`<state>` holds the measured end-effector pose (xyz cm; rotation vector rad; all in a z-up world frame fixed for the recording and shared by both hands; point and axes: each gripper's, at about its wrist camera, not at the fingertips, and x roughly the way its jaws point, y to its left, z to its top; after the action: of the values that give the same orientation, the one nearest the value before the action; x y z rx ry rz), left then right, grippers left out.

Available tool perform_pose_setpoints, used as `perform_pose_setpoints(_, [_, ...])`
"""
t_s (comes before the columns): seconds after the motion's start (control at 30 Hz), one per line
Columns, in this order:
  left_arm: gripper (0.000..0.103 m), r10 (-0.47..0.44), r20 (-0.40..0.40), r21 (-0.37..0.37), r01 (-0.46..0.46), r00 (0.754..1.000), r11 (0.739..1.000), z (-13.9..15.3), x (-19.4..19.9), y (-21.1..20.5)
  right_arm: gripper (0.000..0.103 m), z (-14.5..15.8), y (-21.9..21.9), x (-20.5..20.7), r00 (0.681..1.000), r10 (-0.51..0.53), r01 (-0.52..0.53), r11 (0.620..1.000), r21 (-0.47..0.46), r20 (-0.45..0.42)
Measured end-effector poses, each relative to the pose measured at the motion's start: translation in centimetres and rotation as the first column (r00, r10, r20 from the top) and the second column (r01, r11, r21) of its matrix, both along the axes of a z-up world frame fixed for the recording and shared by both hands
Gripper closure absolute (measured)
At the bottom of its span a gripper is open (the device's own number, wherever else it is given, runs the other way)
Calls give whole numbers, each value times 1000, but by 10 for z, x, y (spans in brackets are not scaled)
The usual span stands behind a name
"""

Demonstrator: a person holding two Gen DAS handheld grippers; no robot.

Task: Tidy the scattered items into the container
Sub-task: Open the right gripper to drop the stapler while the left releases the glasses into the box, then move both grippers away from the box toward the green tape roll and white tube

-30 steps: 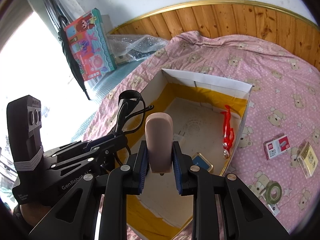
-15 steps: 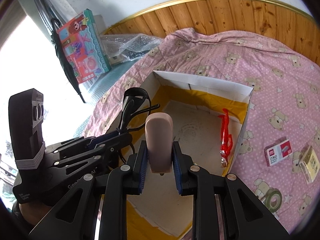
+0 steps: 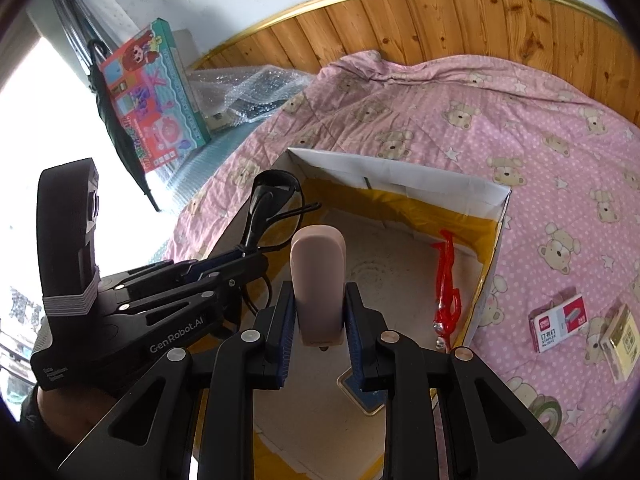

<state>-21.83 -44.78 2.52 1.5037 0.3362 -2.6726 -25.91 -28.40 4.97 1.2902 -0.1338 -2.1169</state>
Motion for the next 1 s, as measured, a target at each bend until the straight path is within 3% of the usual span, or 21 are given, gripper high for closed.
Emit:
perform_pose_setpoints(0.17, [86,-2,20,-9,2,1000,1000,-12,-16,-4,78,-9,-2,-12,1000,-16,16,1000,10,11])
perform_pose_setpoints(0.33, [79,52,2,58,-52,999,997,-23,-22,-20,69,-26,3,-24,998,-51,51,999,10,49])
perform_pose_setpoints(0.4, [65,66,-29,79,-64,997,995,-16,-14,-22,69,-28,8,-23,996,-61,60,998,9,58])
perform_pose_setpoints(0.43, [64,79,-39,69,-77,996,995,-12,-9,-22,69,-28,11,-22,996,-66,66,998,9,61])
perform_pose_setpoints(0.67, [64,155,-84,132,-143,984,981,14,30,-35,69,-23,33,-6,991,-97,100,994,-36,91])
perform_pose_setpoints(1.0, [64,140,-87,190,-121,986,974,30,76,0,69,-18,43,36,989,-81,89,994,-61,120])
